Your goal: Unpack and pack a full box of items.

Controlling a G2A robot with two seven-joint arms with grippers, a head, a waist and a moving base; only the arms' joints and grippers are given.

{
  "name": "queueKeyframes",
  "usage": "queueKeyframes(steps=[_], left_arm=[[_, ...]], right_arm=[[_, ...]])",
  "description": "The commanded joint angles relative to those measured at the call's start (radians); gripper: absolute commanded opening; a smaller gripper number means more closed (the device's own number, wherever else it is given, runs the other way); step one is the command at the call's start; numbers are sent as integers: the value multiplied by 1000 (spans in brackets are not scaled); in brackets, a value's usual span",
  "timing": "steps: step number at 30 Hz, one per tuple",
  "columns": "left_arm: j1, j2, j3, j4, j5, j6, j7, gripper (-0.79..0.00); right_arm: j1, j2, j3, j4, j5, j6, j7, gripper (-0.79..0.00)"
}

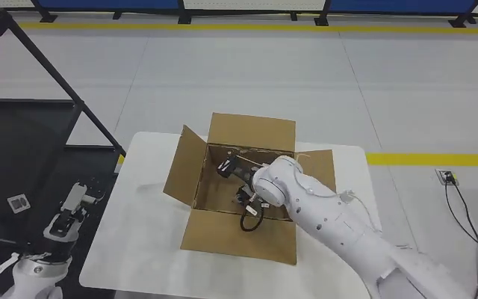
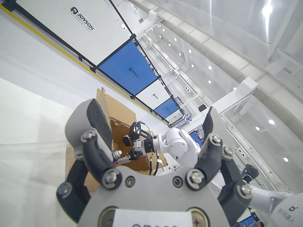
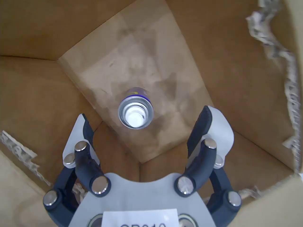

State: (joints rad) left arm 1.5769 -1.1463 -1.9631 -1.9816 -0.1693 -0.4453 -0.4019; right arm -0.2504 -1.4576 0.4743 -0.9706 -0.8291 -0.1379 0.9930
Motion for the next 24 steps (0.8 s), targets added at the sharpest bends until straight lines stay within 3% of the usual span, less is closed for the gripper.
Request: queueKeyframes(steps=[1, 2, 4, 5, 9, 11, 18, 24], left_arm=[[0, 0, 0, 0, 0, 0, 0, 0], [0, 0, 0, 0, 0, 0, 0, 0], [0, 0, 0, 0, 0, 0, 0, 0], [0, 0, 0, 0, 0, 0, 0, 0], [0, 0, 0, 0, 0, 0, 0, 0], [0, 0, 0, 0, 0, 0, 0, 0], [0, 0, 0, 0, 0, 0, 0, 0], [0, 0, 0, 0, 0, 0, 0, 0]], right_arm=[[8, -21, -12, 59, 12, -3, -13, 0], [13, -31, -17, 85, 18, -5, -18, 0], [19, -50, -23, 133, 34, -10, -27, -89], [22, -58, -23, 157, 45, -14, -32, -434], [30, -83, -19, 232, 83, -58, -58, -622], [34, -93, -19, 261, 90, -71, -66, -785], [57, -109, 2, 294, 98, -118, -93, -785], [64, -77, 60, 205, 73, -142, -96, -785]])
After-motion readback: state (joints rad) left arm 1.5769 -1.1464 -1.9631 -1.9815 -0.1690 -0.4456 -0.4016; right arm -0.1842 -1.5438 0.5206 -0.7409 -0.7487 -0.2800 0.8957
